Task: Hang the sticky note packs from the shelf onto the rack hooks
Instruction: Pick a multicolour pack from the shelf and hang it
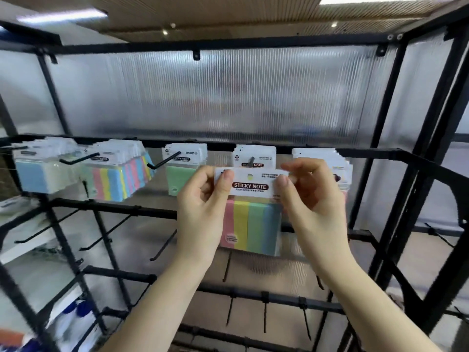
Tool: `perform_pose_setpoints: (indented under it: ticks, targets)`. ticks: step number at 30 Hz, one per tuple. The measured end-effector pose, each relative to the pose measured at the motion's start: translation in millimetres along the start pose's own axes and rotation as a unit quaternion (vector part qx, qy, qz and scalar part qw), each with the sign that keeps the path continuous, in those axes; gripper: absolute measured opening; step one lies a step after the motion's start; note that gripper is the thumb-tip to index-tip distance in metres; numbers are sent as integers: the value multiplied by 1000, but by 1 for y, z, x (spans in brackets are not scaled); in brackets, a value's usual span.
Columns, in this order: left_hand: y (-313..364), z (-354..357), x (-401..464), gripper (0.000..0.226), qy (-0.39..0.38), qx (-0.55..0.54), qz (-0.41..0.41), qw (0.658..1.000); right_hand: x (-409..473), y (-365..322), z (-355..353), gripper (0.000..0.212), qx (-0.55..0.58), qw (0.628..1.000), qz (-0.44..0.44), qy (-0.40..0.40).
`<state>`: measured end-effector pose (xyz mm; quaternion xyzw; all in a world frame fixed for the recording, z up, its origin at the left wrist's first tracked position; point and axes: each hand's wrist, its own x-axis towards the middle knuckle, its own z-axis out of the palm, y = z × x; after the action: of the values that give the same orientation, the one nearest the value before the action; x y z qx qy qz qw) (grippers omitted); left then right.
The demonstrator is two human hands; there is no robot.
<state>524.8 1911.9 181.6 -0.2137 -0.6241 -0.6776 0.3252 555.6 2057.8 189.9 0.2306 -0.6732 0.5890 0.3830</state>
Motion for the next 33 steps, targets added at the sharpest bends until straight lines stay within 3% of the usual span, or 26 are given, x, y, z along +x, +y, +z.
perform_pose_setpoints:
  ticks: [7,12,17,22,33]
  targets:
    - [-1,-80,21,41,85,30,-12,996,1,3,94,14,44,994,47,-91]
    - [-6,-146,38,39,105,69,-8,992,7,8,168,7,43,986,91,-130]
    - [-17,-212,68,41,125,106,-17,986,15,10,247,18,56,983,114,-131]
    - [-37,-260,96,39,124,148,-17,981,23,20,306,7,52,982,142,-112]
    - [-74,-296,129,34,56,142,-64,986,31,41,357,9,8,983,181,-41]
